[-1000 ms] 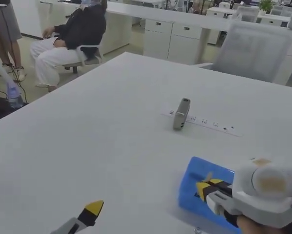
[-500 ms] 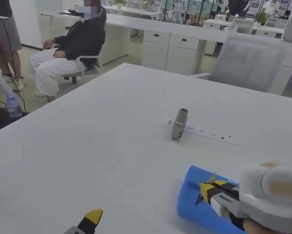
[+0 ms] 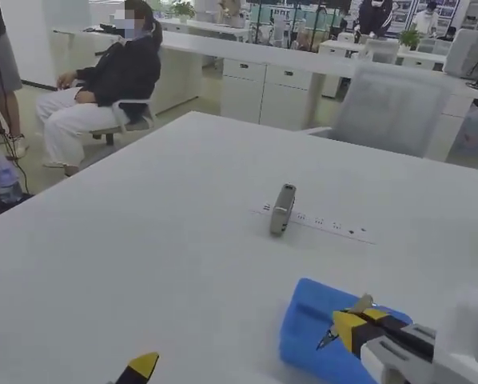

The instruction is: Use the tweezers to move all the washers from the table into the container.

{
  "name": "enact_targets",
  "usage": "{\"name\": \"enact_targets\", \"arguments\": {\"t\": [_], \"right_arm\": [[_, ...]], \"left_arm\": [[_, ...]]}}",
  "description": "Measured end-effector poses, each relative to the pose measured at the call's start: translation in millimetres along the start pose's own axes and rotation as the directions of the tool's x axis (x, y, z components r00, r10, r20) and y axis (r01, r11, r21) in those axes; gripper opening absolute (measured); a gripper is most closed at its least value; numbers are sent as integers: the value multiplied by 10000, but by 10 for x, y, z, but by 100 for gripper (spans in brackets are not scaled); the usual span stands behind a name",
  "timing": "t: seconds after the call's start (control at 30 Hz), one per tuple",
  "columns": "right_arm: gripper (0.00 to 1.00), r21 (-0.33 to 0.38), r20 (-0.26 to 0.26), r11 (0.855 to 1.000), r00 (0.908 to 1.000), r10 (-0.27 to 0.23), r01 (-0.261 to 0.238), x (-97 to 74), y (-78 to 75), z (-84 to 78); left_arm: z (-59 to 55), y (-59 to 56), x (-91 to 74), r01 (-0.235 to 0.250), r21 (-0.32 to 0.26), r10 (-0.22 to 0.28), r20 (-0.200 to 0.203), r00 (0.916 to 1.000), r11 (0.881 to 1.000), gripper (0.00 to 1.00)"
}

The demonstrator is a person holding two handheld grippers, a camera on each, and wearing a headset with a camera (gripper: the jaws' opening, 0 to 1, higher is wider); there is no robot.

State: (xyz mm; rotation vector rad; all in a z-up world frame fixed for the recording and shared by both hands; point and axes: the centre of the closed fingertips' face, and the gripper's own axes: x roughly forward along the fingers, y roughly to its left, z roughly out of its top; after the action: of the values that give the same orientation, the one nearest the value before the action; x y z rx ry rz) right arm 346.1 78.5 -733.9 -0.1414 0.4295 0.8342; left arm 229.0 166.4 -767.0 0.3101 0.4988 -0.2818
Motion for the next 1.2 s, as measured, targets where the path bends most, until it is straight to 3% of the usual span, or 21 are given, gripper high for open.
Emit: {"name": "enact_targets", "arguments": {"t": [0.27,0.4,0.63,1.2], "right_arm": [[2,210,-904,9998,9959,27,-9,126,2,-409],[2,302,-1089,9994,9940,-123,157,196,-44,-522],[2,-147,-1125,9993,9930,-366,352,233,-50,-556],[2,304,-1065,9985,9934,-424,459,234,-75,-552]], "left_arm": [[-12,26,5,-118,21,118,-88,9999,9999,93],[-22,22,6,-98,63,99,-137,9999,9999,93],[-51,23,6,-95,79,97,-287,9995,9999,92],[-93,23,0,-101,222,111,-458,9989,9997,92]]}}
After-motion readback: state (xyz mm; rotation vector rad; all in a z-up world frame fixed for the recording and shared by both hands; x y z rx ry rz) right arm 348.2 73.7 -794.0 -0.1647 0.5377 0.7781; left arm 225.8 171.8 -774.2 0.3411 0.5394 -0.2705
